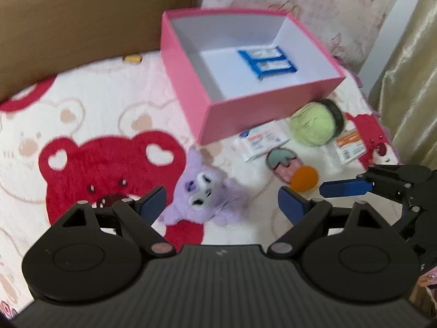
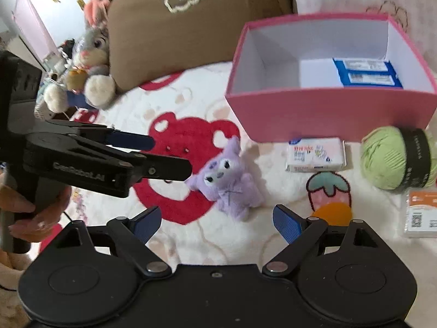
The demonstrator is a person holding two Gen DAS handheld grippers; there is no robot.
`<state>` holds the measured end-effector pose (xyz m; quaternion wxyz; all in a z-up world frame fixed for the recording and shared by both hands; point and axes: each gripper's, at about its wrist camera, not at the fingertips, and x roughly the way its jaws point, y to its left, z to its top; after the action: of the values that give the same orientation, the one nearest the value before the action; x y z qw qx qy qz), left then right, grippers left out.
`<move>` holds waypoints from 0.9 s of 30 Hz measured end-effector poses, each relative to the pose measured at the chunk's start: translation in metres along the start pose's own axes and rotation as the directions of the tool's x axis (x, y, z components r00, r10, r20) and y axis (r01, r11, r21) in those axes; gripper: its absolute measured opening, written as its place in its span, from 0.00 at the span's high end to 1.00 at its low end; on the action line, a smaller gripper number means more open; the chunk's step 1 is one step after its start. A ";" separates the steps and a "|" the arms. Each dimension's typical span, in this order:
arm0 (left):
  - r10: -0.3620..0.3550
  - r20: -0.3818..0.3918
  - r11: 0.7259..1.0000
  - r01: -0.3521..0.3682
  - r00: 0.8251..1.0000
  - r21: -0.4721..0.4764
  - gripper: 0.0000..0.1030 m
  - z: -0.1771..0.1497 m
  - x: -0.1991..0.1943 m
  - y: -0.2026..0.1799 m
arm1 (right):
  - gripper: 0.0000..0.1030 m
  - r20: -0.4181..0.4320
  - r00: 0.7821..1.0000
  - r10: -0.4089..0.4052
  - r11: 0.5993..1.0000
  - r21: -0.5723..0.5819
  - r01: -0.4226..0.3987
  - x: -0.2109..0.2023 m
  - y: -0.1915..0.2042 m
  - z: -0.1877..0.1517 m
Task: Organize objects
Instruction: 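Move the left gripper to the purple plush toy and grasp it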
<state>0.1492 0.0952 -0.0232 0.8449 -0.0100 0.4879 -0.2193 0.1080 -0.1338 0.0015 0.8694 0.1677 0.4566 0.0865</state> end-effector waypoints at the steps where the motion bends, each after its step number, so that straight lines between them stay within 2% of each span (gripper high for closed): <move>1: 0.001 -0.004 1.000 -0.001 1.000 -0.001 0.14 -0.002 0.005 0.004 | 0.11 -0.010 1.000 0.005 1.000 0.004 -0.005 0.007 -0.001 -0.002; 6: 0.002 -0.013 1.000 -0.002 1.000 -0.007 0.14 -0.010 0.034 0.017 | 0.11 -0.065 0.998 0.007 0.999 0.054 -0.004 0.043 -0.004 -0.009; 11: -0.022 -0.020 0.999 0.021 1.000 -0.035 0.16 -0.017 0.060 0.029 | 0.11 -0.054 0.999 0.003 0.997 0.075 0.001 0.062 -0.004 -0.015; 16: -0.033 0.012 0.997 0.034 0.999 -0.076 0.16 -0.016 0.077 0.040 | 0.11 -0.058 0.998 -0.014 0.995 0.096 0.019 0.078 -0.010 -0.017; 19: -0.062 0.010 0.992 0.063 0.998 -0.114 0.17 -0.017 0.084 0.046 | 0.11 -0.066 0.998 -0.018 0.995 0.096 0.024 0.088 -0.012 -0.018; 20: -0.084 0.010 0.988 0.084 0.996 -0.132 0.19 -0.018 0.086 0.049 | 0.11 -0.074 0.997 -0.019 0.996 0.088 0.025 0.092 -0.012 -0.018; 22: -0.127 0.005 0.975 0.125 0.992 -0.186 0.28 -0.021 0.090 0.054 | 0.12 -0.080 0.997 -0.019 0.996 0.088 0.026 0.098 -0.013 -0.020; 23: -0.141 -0.002 0.970 0.138 0.990 -0.198 0.41 -0.022 0.092 0.055 | 0.13 -0.080 0.997 -0.020 0.996 0.087 0.027 0.100 -0.014 -0.020; 24: -0.143 -0.009 0.970 0.138 0.990 -0.203 0.47 -0.022 0.094 0.055 | 0.14 -0.075 0.997 -0.025 0.997 0.077 0.031 0.100 -0.014 -0.021; 27: -0.120 -0.016 0.973 0.115 0.993 -0.200 0.50 -0.025 0.098 0.054 | 0.17 -0.050 0.999 -0.015 0.999 0.045 0.017 0.101 -0.014 -0.021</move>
<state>0.1897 0.1116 -0.1290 0.8181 -0.1202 0.5179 -0.2191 0.1481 -0.1114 -0.0924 0.8546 0.1815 0.4810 0.0734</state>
